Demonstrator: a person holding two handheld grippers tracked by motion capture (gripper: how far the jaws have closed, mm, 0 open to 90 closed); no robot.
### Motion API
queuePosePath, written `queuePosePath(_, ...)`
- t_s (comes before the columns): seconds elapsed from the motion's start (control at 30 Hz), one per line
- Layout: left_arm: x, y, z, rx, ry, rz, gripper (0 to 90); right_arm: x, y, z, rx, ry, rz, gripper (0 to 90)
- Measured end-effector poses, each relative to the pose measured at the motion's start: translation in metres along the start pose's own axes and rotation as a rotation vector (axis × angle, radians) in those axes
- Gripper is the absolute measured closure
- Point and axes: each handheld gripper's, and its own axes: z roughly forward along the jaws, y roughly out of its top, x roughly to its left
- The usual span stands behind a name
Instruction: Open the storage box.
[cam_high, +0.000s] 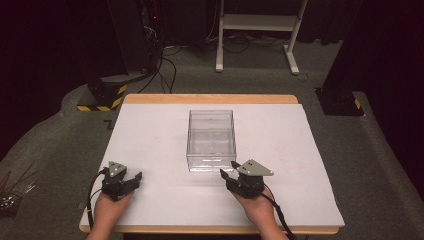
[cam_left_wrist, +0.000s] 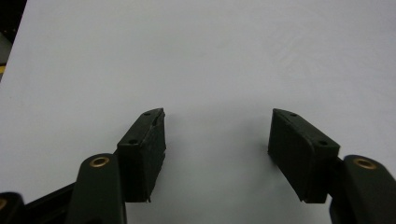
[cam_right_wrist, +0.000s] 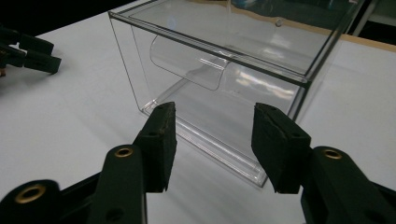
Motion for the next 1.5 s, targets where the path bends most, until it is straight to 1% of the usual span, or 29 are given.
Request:
queuePosePath(0.07, 0.000, 0.000, 0.000, 0.000, 0.000, 0.000, 36.6, 0.001, 0.001, 0.002, -0.002, -0.002, -0.004, 50.8)
queuePosePath(0.1, 0.000, 0.000, 0.000, 0.000, 0.000, 0.000, 36.6, 0.002, 0.002, 0.005, -0.001, 0.003, -0.009, 52.7)
queuePosePath(0.13, 0.000, 0.000, 0.000, 0.000, 0.000, 0.000, 36.7, 0.002, 0.002, 0.005, -0.001, 0.003, -0.009, 52.7)
queuePosePath(0.17, 0.000, 0.000, 0.000, 0.000, 0.000, 0.000, 36.7, 0.003, 0.003, 0.008, -0.001, 0.007, -0.014, 55.7)
queuePosePath(0.27, 0.000, 0.000, 0.000, 0.000, 0.000, 0.000, 36.7, 0.003, 0.004, 0.010, -0.003, 0.013, -0.023, 58.0)
queuePosePath(0.3, 0.000, 0.000, 0.000, -0.002, 0.000, -0.002, 36.6, 0.002, 0.004, 0.013, 0.001, 0.031, -0.022, 59.6)
queuePosePath(0.4, 0.000, 0.000, 0.000, 0.000, -0.001, 0.000, 36.6, -0.003, 0.005, 0.016, 0.004, 0.062, -0.009, 62.6)
queuePosePath(0.47, 0.000, 0.000, 0.000, -0.002, 0.000, -0.003, 36.6, -0.004, 0.005, 0.017, 0.004, 0.066, -0.008, 63.6)
queuePosePath(0.53, 0.000, 0.000, 0.000, 0.000, 0.000, 0.000, 36.6, -0.007, 0.006, 0.018, -0.010, 0.086, -0.010, 66.4)
queuePosePath(0.63, 0.000, 0.000, 0.000, -0.001, 0.000, 0.001, 36.7, -0.011, 0.007, 0.020, -0.018, 0.109, 0.004, 68.5)
queuePosePath(0.83, 0.000, 0.000, 0.000, -0.001, 0.001, 0.001, 36.6, -0.015, 0.007, 0.025, -0.018, 0.131, 0.010, 70.7)
queuePosePath(0.87, 0.000, 0.000, 0.000, -0.001, 0.001, 0.001, 36.7, -0.016, 0.007, 0.026, -0.024, 0.143, 0.014, 71.5)
queuePosePath(0.93, 0.000, 0.000, 0.000, -0.002, 0.004, 0.001, 36.7, -0.017, 0.007, 0.026, -0.030, 0.149, 0.016, 71.9)
queuePosePath(0.97, 0.000, 0.000, 0.000, -0.002, 0.004, 0.002, 36.6, -0.020, 0.007, 0.027, -0.033, 0.165, 0.017, 72.8)
queuePosePath(1.0, -0.001, 0.000, 0.000, -0.002, 0.004, 0.003, 36.6, -0.020, 0.007, 0.027, -0.033, 0.165, 0.017, 72.8)
queuePosePath(1.17, -0.001, 0.000, 0.000, -0.004, 0.009, 0.001, 36.1, -0.026, 0.006, 0.030, -0.043, 0.196, 0.030, 75.3)
queuePosePath(1.3, -0.002, 0.000, 0.000, -0.006, 0.014, 0.002, 36.0, -0.028, 0.006, 0.032, -0.045, 0.209, 0.017, 76.0)
queuePosePath(1.33, -0.002, 0.000, 0.000, -0.006, 0.017, 0.007, 36.0, -0.028, 0.006, 0.032, -0.045, 0.209, 0.017, 76.0)
queuePosePath(1.5, -0.002, -0.001, 0.000, -0.007, 0.018, 0.007, 36.0, -0.029, 0.006, 0.034, -0.053, 0.220, 0.017, 76.4)
